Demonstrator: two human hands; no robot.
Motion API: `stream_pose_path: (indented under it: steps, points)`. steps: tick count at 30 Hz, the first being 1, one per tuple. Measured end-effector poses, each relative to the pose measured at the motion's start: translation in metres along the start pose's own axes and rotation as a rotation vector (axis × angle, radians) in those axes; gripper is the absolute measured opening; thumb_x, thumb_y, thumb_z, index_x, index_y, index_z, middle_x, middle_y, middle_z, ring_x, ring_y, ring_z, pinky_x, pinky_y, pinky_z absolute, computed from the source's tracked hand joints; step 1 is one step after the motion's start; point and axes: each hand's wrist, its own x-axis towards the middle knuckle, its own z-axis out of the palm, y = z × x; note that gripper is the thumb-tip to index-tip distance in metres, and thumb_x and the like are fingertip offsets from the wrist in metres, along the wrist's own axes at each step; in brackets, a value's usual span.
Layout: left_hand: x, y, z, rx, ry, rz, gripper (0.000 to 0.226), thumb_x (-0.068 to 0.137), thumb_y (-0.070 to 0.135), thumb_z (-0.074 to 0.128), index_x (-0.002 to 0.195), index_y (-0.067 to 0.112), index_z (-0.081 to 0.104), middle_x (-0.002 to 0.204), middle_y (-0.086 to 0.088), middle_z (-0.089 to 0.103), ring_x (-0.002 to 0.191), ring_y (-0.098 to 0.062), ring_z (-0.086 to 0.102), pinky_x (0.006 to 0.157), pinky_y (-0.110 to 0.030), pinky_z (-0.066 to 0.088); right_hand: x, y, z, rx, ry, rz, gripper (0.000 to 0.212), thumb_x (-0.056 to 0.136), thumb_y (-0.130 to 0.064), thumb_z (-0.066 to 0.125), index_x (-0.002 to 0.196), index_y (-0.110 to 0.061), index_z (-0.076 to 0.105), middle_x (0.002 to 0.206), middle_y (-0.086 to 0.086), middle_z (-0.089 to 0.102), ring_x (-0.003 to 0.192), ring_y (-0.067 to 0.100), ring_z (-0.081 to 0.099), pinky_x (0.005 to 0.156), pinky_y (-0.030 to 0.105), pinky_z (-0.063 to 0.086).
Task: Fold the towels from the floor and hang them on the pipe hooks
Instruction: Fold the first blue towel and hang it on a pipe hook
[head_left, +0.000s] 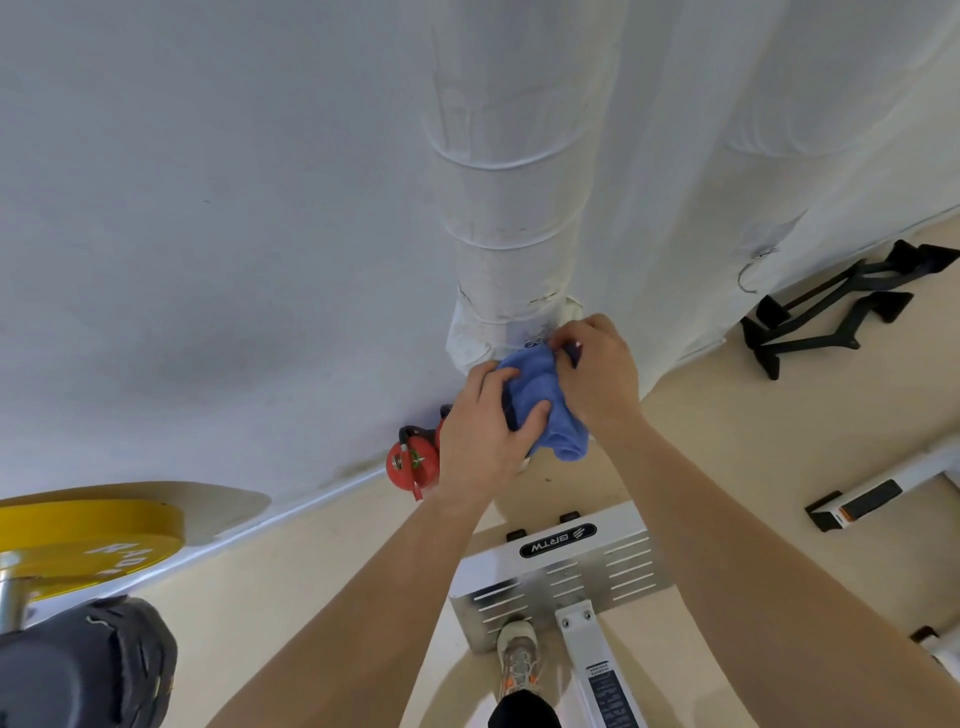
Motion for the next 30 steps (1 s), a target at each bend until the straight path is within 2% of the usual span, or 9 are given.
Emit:
stream_pose_path:
  steps: [4,7,9,14,18,22,25,28,30]
  points:
    - [0.001,-0.001,-0.008,-0.01,-0.035,-0.019,0.054,0.085,0.049,0.069,0.129,0.026,0.047,0.125,0.012,0.053,0.097,-0.006,0.058,0.077,-0.03,0.053,-0.024,0.005,-0.006,0.103,-0.037,-0.01,0.027,0.089,-0.017,0.059,0.113,-0.023,0.071,0.114,-0.013,0.06,0.092,0.003,0.057,0.08,0.006,0.04]
    - [0.001,-0.002,-0.008,0.006,-0.03,0.007,0.056,0.087,0.05,0.066,0.134,0.025,0.046,0.128,0.009,0.054,0.102,-0.009,0.059,0.081,-0.032,0.054,-0.035,0.021,-0.01,0.102,-0.177,-0.1,0.05,0.086,-0.021,0.069,0.135,-0.022,0.058,0.132,-0.007,0.053,0.111,0.005,0.054,0.094,0.016,0.043]
    - [0.0,-0.004,-0.005,0.014,-0.021,0.028,0.057,0.089,0.05,0.065,0.135,0.023,0.046,0.128,0.008,0.054,0.104,-0.009,0.058,0.084,-0.031,0.054,-0.034,0.031,-0.01,0.069,-0.243,-0.148,0.063,0.083,-0.026,0.075,0.142,-0.024,0.052,0.136,-0.004,0.048,0.114,0.008,0.052,0.096,0.022,0.044]
    - [0.002,-0.022,-0.002,0.098,-0.073,0.129,0.063,0.084,0.037,0.068,0.14,0.019,0.045,0.137,0.003,0.052,0.117,-0.014,0.049,0.096,-0.035,0.047,-0.015,0.038,-0.008,-0.077,-0.217,-0.2,0.065,0.077,-0.024,0.08,0.137,-0.028,0.057,0.12,-0.003,0.054,0.091,0.015,0.057,0.082,0.029,0.05]
    - [0.007,-0.026,0.0,0.366,0.037,0.177,0.059,0.079,0.037,0.072,0.133,0.02,0.054,0.131,-0.003,0.049,0.114,-0.024,0.045,0.091,-0.037,0.049,-0.015,0.038,0.01,-0.228,-0.023,-0.341,0.048,0.069,-0.014,0.082,0.115,-0.018,0.068,0.095,0.005,0.06,0.069,0.025,0.06,0.055,0.033,0.05]
    - [0.01,-0.019,0.003,0.537,0.153,0.214,0.049,0.075,0.032,0.076,0.121,0.019,0.063,0.113,-0.006,0.048,0.094,-0.026,0.047,0.079,-0.036,0.048,-0.017,0.038,0.018,-0.299,0.066,-0.368,0.044,0.066,-0.007,0.079,0.107,-0.015,0.067,0.092,0.008,0.057,0.077,0.031,0.058,0.049,0.034,0.048]
    - [0.01,-0.019,0.006,0.571,0.155,0.258,0.045,0.075,0.028,0.078,0.116,0.015,0.066,0.104,-0.008,0.056,0.085,-0.026,0.048,0.073,-0.036,0.047,-0.022,0.038,0.013,-0.328,0.045,-0.353,0.047,0.071,-0.014,0.078,0.116,-0.017,0.066,0.105,0.012,0.057,0.085,0.032,0.057,0.058,0.036,0.051]
    - [0.008,-0.021,0.009,0.507,0.156,0.265,0.041,0.075,0.022,0.079,0.113,0.01,0.069,0.1,-0.01,0.061,0.081,-0.028,0.054,0.071,-0.038,0.051,-0.028,0.038,0.005,-0.227,-0.081,-0.28,0.054,0.082,-0.022,0.073,0.134,-0.019,0.058,0.121,0.011,0.054,0.088,0.027,0.061,0.069,0.038,0.054]
    - [0.004,-0.02,0.01,0.442,0.126,0.217,0.041,0.077,0.02,0.078,0.116,0.009,0.068,0.099,-0.009,0.063,0.083,-0.028,0.058,0.07,-0.037,0.053,-0.031,0.042,-0.001,-0.149,-0.17,-0.257,0.06,0.084,-0.021,0.074,0.141,-0.019,0.054,0.127,0.011,0.053,0.094,0.025,0.062,0.08,0.033,0.053]
